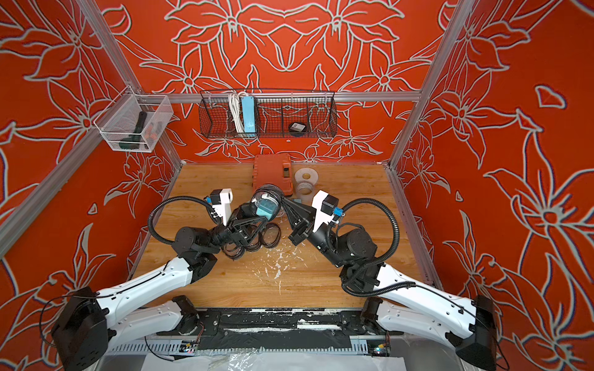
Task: Pack away charging kits
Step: Zip the zipper on the storage bag.
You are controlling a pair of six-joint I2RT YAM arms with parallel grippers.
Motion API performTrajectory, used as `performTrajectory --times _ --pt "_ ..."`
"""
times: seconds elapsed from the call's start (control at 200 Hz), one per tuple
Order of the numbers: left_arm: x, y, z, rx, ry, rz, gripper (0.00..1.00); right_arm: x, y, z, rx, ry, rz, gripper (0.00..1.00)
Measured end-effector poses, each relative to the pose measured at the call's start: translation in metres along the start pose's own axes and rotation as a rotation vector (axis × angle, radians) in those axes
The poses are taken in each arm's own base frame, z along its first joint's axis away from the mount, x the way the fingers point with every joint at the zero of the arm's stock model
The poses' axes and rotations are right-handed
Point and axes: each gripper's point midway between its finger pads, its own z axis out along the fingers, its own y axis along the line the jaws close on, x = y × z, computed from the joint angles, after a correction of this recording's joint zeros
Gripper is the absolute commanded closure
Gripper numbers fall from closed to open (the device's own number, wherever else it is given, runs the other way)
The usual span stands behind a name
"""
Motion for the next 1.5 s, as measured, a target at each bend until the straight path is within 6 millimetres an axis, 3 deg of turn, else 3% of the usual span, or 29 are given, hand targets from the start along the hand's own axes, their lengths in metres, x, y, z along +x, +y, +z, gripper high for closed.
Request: performTrajectory --times 0.105,0.385,0.641,0.821,0.941,1.236,1.381,1.501 --pt "-0.002 -0.001 0.000 -0.003 -0.007 0.005 0.28 0.008 -0.003 -0.002 0.012 0.021 -0.004 1.00" --pt "-0.011 -0.005 0.006 0.006 -0.015 0.013 0.33 0.014 -0.005 -0.003 0.021 0.041 -0.006 1.00" --pt "-0.010 -0.003 0.008 -0.005 -0.001 0.026 0.27 0.018 -0.006 0.000 0.030 0.061 -0.005 1.00" --pt "-0.011 -0.005 0.009 -0.001 0.002 0.040 0.28 -0.001 0.004 0.016 -0.007 0.033 0.007 1.00" --pt "-0.024 -0.013 0.016 0.018 -0.010 0.076 0.29 -0.015 0.010 0.026 -0.031 0.006 0.009 1.00" --pt "-0.050 -0.038 0.024 0.073 -0.038 0.165 0.41 -0.027 0.016 0.029 -0.054 -0.026 0.013 1.00" --pt "-0.047 -0.038 0.025 0.073 -0.025 0.167 0.31 -0.028 0.016 0.029 -0.056 -0.032 0.017 1.00" --pt "-0.046 -0.038 0.026 0.078 -0.013 0.163 0.29 -0.029 0.016 0.029 -0.057 -0.033 0.021 1.00"
